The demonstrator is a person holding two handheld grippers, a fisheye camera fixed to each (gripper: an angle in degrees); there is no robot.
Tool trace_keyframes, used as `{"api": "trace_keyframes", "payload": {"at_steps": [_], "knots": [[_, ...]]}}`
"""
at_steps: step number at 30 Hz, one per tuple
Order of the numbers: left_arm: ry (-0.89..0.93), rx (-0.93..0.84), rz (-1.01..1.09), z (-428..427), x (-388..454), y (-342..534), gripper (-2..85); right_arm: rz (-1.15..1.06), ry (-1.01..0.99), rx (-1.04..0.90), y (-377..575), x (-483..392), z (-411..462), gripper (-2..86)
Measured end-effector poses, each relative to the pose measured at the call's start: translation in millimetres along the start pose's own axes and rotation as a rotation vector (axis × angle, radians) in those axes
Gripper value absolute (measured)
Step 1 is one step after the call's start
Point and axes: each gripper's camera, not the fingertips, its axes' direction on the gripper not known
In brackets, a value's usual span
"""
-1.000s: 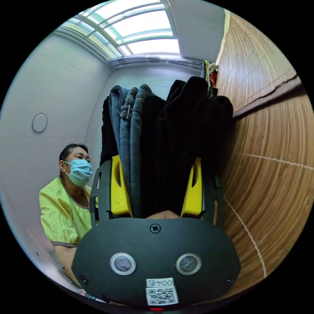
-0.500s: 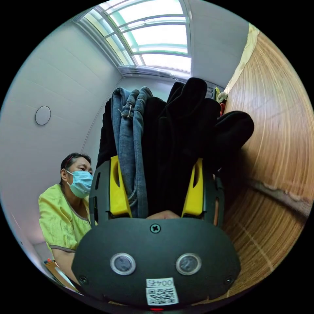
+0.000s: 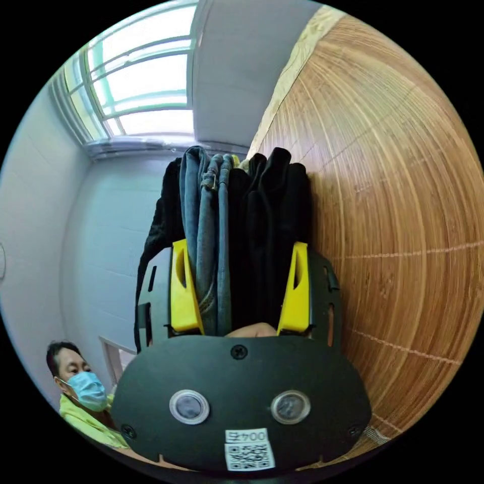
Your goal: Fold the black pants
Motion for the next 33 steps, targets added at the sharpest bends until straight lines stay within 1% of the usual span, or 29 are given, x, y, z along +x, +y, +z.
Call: {"api": "trace_keyframes", "payload": {"at_steps": [1, 3, 4, 5, 7, 8, 10, 11, 13, 14, 15, 16, 17, 18, 19, 20, 21, 22, 24, 27, 29, 30, 31, 32, 33], "knots": [[0.047, 0.005, -0.044, -5, -12, 4, 11.2, 0.022, -0.041, 0.021, 1, 7, 1, 25.1], [0.025, -0.010, -0.038, -16, -13, 12, 9.1, -0.011, 0.002, 0.024, 5, 0, 0, 23.1], [0.001, -0.045, -0.031, -25, -10, 19, 7.5, -0.046, 0.067, 0.013, 8, -10, -4, 19.8], [0.015, -0.057, -0.028, -31, -10, 24, 6.8, -0.091, 0.138, 0.040, 14, -25, -15, 17.6], [0.122, -0.045, -0.035, -66, -4, 41, 4.3, -0.147, 0.208, 0.124, 25, -51, -38, 15.9], [0.144, -0.026, -0.031, -78, 1, 42, 3.7, -0.198, 0.231, 0.172, 32, -74, -50, 14.5], [0.164, 0.136, 0.021, -127, 31, 23, 2.3, -0.296, 0.293, 0.205, 43, -113, -51, 12.5], [0.167, 0.179, 0.034, -137, 39, 11, 2.0, -0.358, 0.355, 0.203, 48, -138, -39, 11.6], [0.150, 0.291, 0.071, -154, 66, -57, 1.0, -0.454, 0.401, 0.181, 53, -169, -8, 9.2], [0.133, 0.306, 0.075, -154, 71, -77, 0.8, -0.510, 0.394, 0.159, 55, -184, 17, 7.3], [0.098, 0.325, 0.083, -145, 80, -118, 0.6, -0.534, 0.384, 0.147, 56, -190, 31, 6.4], [0.079, 0.323, 0.076, -126, 81, -155, 0.4, -0.575, 0.388, 0.106, 56, -196, 62, 4.7], [0.072, 0.310, 0.053, -112, 79, -173, 0.3, -0.592, 0.435, 0.072, 54, -197, 94, 3.0], [0.079, 0.261, 0.008, -78, 69, -204, 0.3, -0.600, 0.466, 0.059, 53, -195, 109, 2.4], [0.061, 0.173, -0.018, -34, 59, -226, 0.2, -0.611, 0.553, 0.011, 48, -187, 140, 1.3], [0.039, 0.107, -0.034, -9, 52, -234, 0.2, -0.634, 0.677, -0.054, 41, -174, 168, 0.6], [0.007, -0.068, -0.083, 42, 36, -239, 0.2, -0.669, 0.711, -0.063, 40, -168, 177, 0.3], [0.019, -0.064, -0.093, 63, 27, -237, 0.2, -0.691, 0.781, -0.073, 37, -156, 190, -0.1], [0.024, -0.067, -0.098, 76, 26, -241, 0.3, -0.711, 0.786, -0.049, 32, -139, 197, -0.4], [0.033, -0.088, -0.082, 82, 26, -247, 0.3, -0.575, 0.585, -0.053, 6, -109, 188, -0.3], [0.053, -0.068, -0.087, 75, 24, -246, 0.3, -0.475, 0.432, -0.085, -10, -102, 185, 0.1], [0.067, -0.047, -0.090, 69, 24, -243, 0.3, -0.465, 0.433, -0.084, -10, -105, 182, 0.2], [0.077, -0.027, -0.094, 63, 24, -241, 0.4, -0.481, 0.515, -0.039, -2, -117, 174, 0.8], [0.084, -0.015, -0.093, 60, 25, -240, 0.3, -0.559, 0.588, 0.034, 18, -135, 158, 3.1], [0.089, 0.002, -0.090, 53, 27, -237, 0.3, -0.600, 0.619, 0.068, 32, -144, 149, 5.1]]}}
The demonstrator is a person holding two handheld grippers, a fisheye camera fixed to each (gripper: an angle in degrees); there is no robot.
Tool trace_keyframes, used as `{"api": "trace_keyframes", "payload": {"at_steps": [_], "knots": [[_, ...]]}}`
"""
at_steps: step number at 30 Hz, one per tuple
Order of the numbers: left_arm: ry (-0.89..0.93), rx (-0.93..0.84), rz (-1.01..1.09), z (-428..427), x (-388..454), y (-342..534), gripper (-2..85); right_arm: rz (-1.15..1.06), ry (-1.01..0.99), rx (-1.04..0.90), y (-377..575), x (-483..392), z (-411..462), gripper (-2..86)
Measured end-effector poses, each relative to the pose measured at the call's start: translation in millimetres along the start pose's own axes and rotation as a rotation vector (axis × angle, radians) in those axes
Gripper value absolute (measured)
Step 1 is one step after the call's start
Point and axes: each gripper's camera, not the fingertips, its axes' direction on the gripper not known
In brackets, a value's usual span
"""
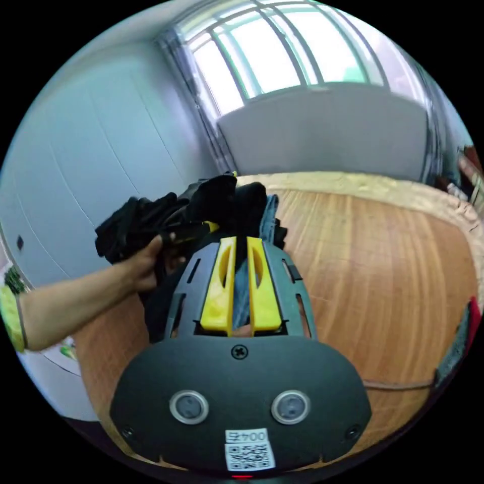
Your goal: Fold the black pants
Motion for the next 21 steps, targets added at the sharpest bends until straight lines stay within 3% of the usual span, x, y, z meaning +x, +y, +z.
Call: {"api": "trace_keyframes", "payload": {"at_steps": [3, 5, 8, 11, 14, 18, 21], "knots": [[0.016, 0.052, 0.027, -23, 21, 6, 0.3, -0.187, 0.245, 0.057, 65, -47, -71, 10.9], [0.048, 0.149, 0.060, -58, 53, 23, 0.2, -0.300, 0.384, -0.043, 141, -73, -110, 10.6], [0.204, 0.114, 0.183, -119, 120, 91, 0.4, -0.150, 0.312, -0.303, 240, -76, -149, 3.8], [0.010, -0.059, 0.211, -156, 173, 220, 0.6, 0.065, 0.243, -0.484, 332, -83, -187, 0.1], [-0.182, -0.268, 0.144, -173, 200, 372, 0.7, 0.145, 0.354, -0.636, 400, -106, -202, -0.4], [-0.347, -0.344, -0.009, -205, 239, 523, 0.6, 0.085, 0.538, -0.779, 446, -134, -193, -0.2], [-0.527, -0.417, 0.101, -197, 277, 575, 0.7, -0.019, 0.599, -0.848, 470, -148, -175, 0.0]]}}
